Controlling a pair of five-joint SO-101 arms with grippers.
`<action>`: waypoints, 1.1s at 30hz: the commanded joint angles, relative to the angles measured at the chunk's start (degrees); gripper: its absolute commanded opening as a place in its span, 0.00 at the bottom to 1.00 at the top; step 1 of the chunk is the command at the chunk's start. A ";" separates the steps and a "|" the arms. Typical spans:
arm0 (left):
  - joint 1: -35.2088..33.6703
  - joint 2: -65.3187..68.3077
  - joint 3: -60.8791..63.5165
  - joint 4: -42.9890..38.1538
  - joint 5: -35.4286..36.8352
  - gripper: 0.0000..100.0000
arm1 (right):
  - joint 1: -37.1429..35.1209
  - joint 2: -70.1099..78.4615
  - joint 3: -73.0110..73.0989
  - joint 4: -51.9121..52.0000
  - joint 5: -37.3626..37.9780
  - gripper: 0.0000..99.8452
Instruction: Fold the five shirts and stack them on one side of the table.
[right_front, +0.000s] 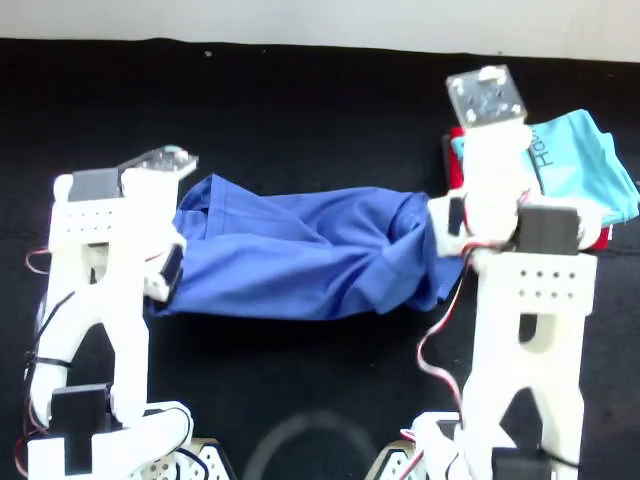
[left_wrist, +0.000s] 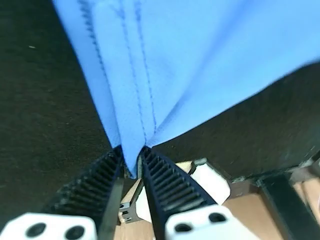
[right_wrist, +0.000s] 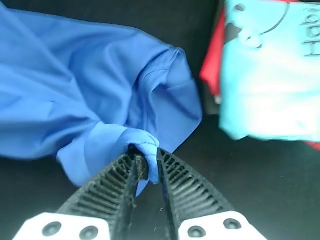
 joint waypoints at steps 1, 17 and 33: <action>-0.57 -2.15 3.47 -0.09 -4.84 0.01 | -1.36 -12.18 13.32 -2.86 0.53 0.01; -0.04 5.67 -12.09 -5.19 0.70 0.17 | 8.92 -28.35 38.37 -5.76 7.74 0.01; 2.07 27.74 -11.56 -19.34 6.86 0.17 | 8.92 -29.32 38.55 -5.93 7.74 0.01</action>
